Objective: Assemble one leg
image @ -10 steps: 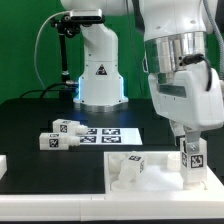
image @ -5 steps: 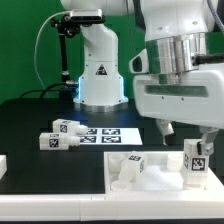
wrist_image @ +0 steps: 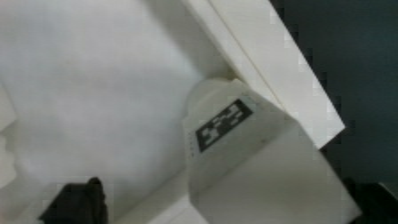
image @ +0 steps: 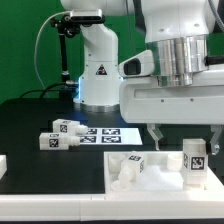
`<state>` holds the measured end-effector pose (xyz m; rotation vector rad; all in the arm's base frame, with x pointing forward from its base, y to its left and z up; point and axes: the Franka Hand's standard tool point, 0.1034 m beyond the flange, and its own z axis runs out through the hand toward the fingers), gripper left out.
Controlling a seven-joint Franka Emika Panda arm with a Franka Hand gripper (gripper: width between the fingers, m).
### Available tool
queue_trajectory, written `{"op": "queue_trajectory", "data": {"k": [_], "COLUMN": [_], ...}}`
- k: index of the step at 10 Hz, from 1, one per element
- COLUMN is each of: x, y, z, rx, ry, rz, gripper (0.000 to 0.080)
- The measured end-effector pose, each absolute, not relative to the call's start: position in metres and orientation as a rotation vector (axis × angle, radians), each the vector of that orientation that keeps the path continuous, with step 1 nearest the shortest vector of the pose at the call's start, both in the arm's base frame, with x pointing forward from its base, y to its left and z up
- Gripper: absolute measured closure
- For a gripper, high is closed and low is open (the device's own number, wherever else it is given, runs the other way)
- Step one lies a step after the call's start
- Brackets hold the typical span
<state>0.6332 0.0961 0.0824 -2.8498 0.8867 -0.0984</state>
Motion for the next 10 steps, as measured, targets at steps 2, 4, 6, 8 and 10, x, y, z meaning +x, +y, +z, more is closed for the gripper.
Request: {"op": "queue_trajectory", "data": {"k": [2,4,6,8,10], "x": [0.634,0.6337,0.6337,0.6336,0.6339], "y": [0.0972,0.0958,0.096,0.0959,0.0958], "z": [0.0803,0.0799,0.0799,0.0799,0.0807], "rx": [-3.007,-3.015,-3.015,-3.015,-3.006], "ry": [0.392,0.342,0.344,0.344,0.401], "rz": [-0.1,-0.103,-0.102,-0.102,-0.09], "gripper": [0.015,0.018,0.0372,0.0516,0.0515]}}
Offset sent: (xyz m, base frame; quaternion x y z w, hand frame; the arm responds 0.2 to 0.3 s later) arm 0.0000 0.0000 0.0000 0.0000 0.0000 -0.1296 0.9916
